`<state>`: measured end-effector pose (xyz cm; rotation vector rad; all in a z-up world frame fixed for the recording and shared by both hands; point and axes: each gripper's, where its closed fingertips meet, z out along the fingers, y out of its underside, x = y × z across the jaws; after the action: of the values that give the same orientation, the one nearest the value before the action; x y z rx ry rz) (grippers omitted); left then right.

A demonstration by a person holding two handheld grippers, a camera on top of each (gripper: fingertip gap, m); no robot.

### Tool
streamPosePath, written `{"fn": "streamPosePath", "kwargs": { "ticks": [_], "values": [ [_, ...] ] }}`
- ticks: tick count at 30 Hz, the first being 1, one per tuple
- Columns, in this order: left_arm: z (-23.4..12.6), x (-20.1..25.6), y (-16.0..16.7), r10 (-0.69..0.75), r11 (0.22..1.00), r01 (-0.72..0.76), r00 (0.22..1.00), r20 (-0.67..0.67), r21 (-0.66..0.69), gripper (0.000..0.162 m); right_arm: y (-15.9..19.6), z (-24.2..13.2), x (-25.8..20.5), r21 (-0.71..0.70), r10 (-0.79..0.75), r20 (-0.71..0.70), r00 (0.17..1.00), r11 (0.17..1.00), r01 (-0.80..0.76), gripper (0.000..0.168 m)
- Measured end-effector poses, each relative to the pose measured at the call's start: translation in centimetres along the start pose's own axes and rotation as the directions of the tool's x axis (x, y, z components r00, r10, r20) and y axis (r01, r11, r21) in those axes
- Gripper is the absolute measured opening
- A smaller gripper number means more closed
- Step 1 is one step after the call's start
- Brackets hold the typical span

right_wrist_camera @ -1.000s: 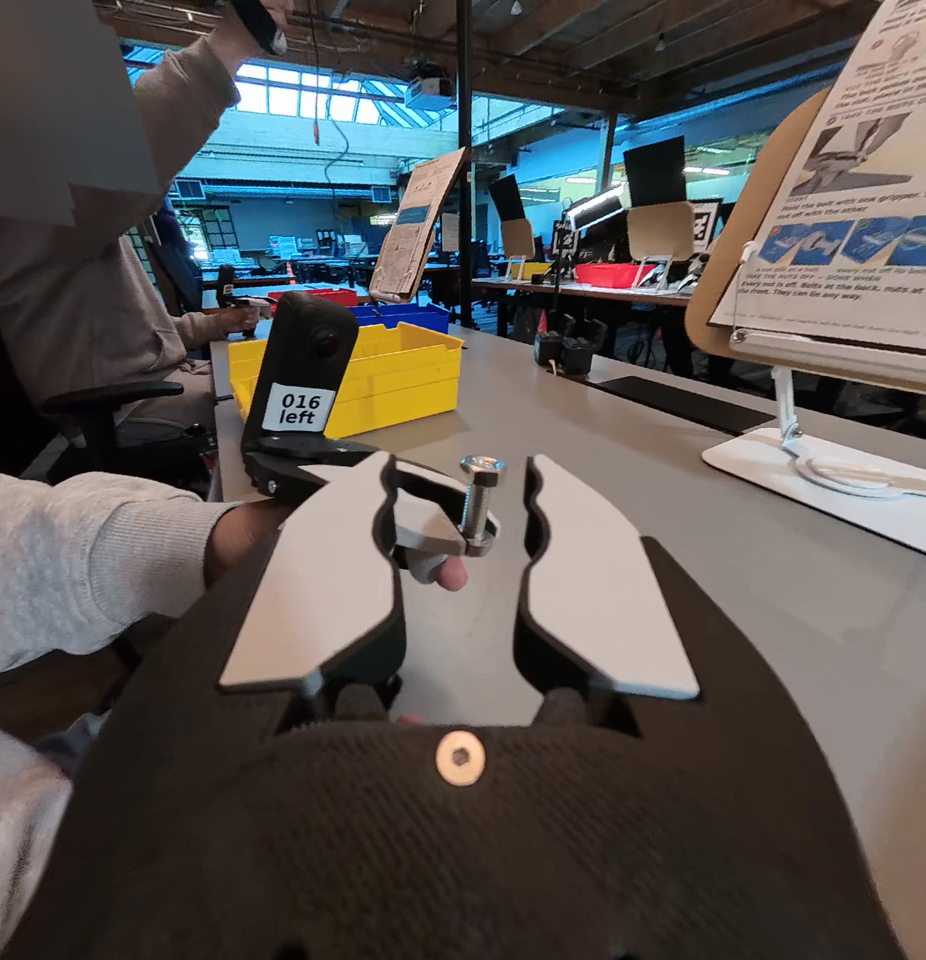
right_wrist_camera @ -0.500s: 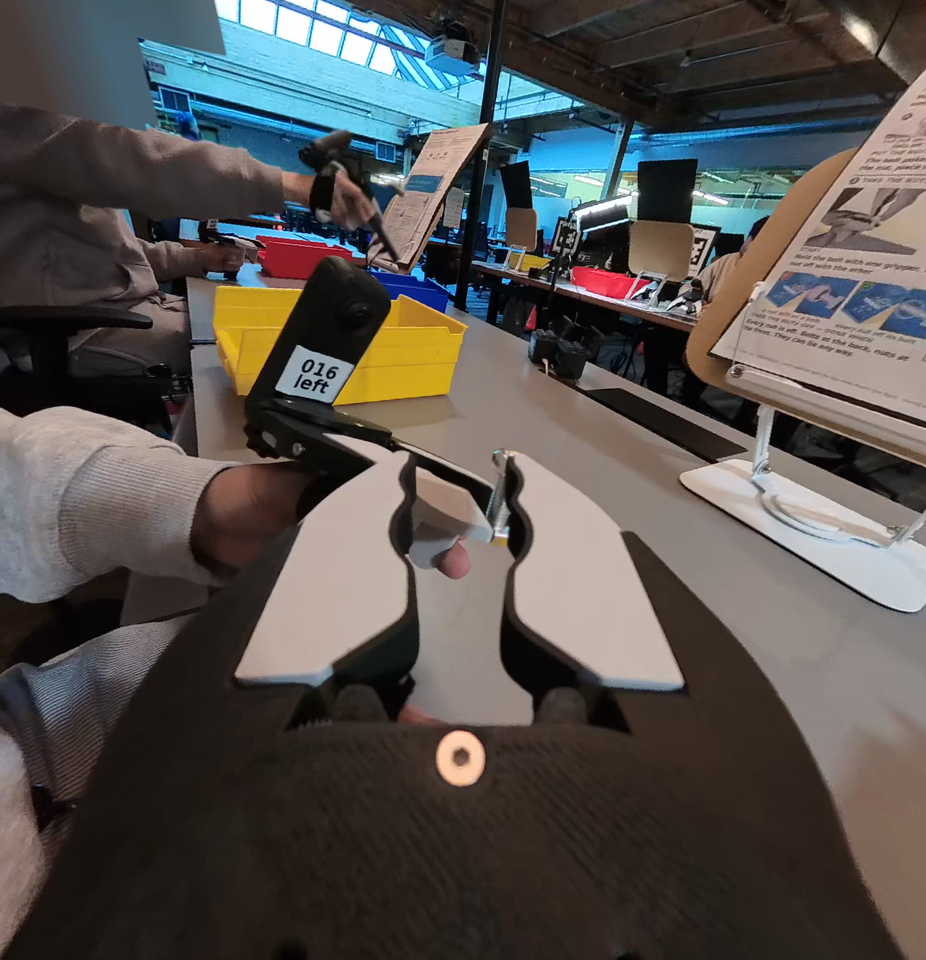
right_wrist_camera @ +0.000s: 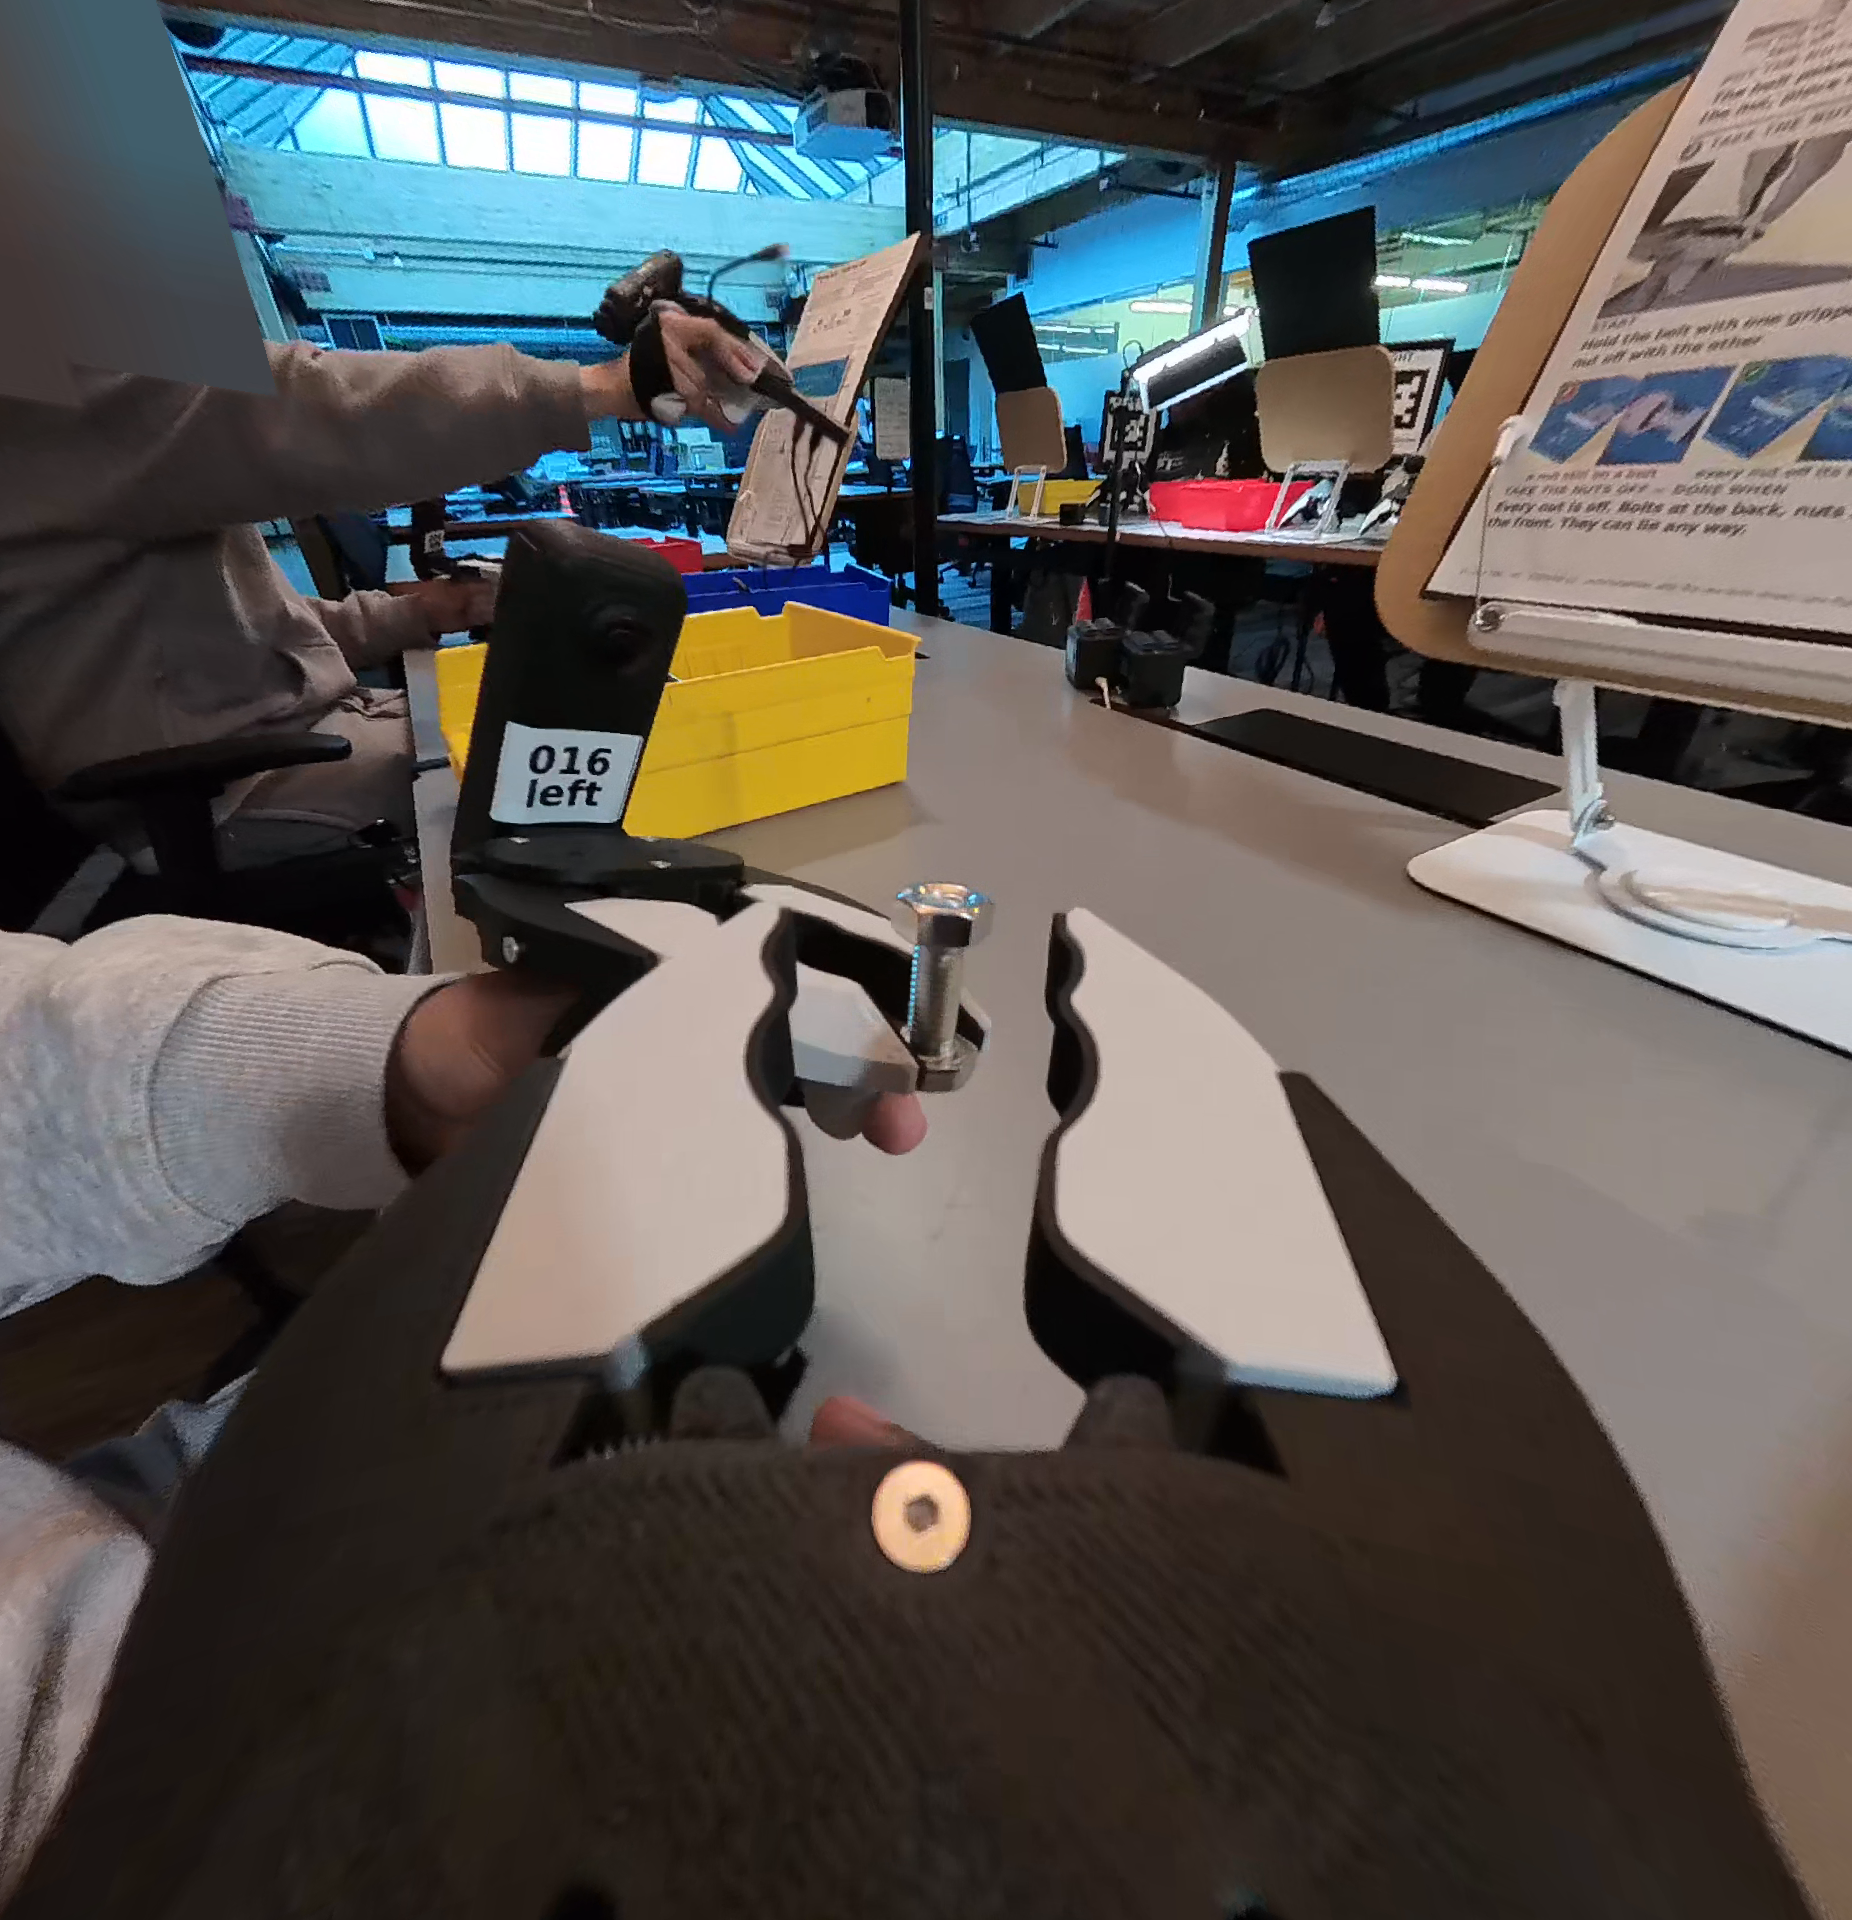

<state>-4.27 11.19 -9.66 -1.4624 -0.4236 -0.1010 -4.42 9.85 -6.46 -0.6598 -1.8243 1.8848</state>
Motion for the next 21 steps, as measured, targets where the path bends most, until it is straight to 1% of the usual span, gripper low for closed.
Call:
{"fn": "streamPosePath", "kwargs": {
  "ticks": [6, 14, 16, 21],
  "values": [
    [0.1, 0.0, 0.3, 0.027, 0.999, -0.027, 1.0, 0.013, -0.024, 0.019, 0.4, 0.1, 0.0, -0.012, 0.013, 0.011, 1.0, 1.0, -0.013, 0.047],
    [0.2, 0.2, 0.6, 0.019, 0.999, -0.019, 1.0, 0.004, -0.04, 0.019, 0.6, 0.0, 0.0, -0.022, 0.021, 0.02, 1.0, 1.0, -0.02, 0.04],
    [0.2, 0.0, 0.5, 0.014, 0.999, -0.013, 1.0, 0.012, -0.039, 0.019, 0.5, -0.1, 0.0, -0.015, 0.017, 0.018, 1.0, 1.0, -0.017, 0.038],
    [-0.1, -0.8, 0.2, -0.024, 0.999, 0.025, 0.999, 0.041, -0.022, 0.019, 0.2, -0.4, -0.3, -0.009, 0.045, 0.043, 0.998, 0.999, -0.044, 0.024]
  ]
}}
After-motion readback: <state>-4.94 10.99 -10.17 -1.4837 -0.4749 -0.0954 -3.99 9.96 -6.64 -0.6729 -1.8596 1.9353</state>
